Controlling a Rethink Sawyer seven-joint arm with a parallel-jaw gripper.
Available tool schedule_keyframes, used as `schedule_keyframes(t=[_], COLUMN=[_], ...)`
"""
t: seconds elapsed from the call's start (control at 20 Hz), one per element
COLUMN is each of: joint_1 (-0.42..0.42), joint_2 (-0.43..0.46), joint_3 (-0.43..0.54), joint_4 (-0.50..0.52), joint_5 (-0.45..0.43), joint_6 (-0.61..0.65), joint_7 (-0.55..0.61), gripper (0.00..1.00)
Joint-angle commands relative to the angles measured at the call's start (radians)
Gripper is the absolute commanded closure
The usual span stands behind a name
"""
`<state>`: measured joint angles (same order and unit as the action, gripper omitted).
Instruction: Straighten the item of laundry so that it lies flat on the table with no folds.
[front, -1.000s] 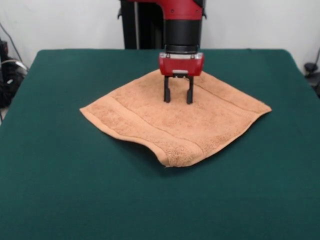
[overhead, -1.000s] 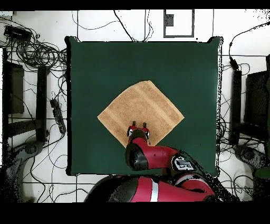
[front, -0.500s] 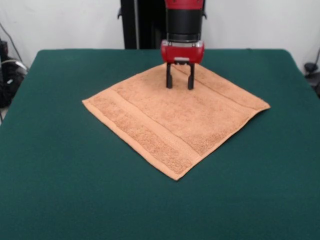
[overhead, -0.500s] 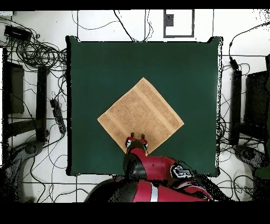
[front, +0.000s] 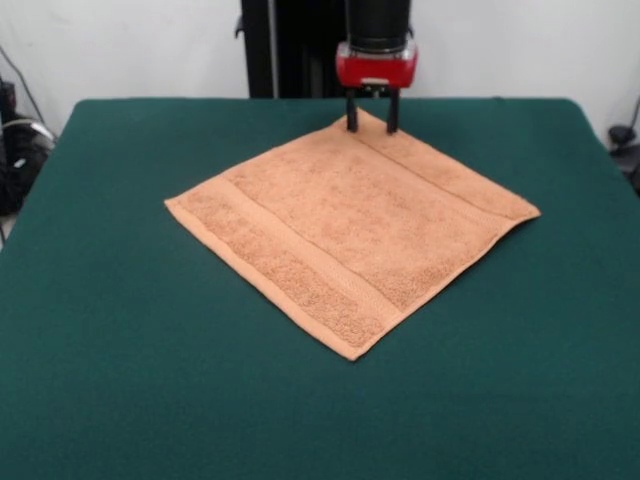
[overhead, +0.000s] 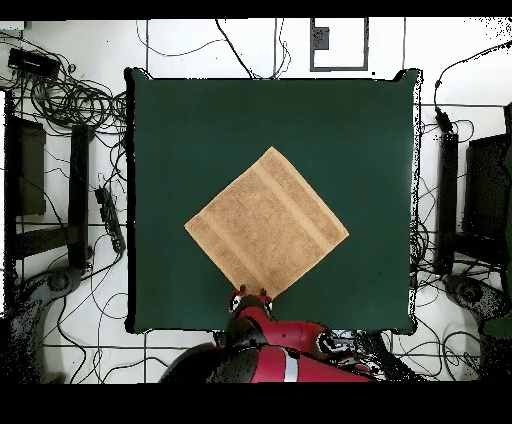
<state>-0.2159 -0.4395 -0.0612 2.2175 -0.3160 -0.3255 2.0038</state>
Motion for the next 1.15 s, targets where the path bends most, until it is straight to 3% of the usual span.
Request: schedule_keyframes(t=[0.05, 0.25, 0.6, 1.15], joint_1=[0.085, 0.098, 0.042, -0.003], joint_2=[-0.086, -0.185, -0.192, -0.227], joint_3=[0.022, 0.039, 0.123, 0.146], joint_4=[0.010, -0.073, -0.235, -0.319], joint_5=[0.118, 0.157, 0.182, 0.144], joint_6=[0.158, 0.249, 0.333, 0.479], joint_7=[0.161, 0.139, 0.099, 0.042], gripper=[0.00, 0.00, 0.00, 0.00])
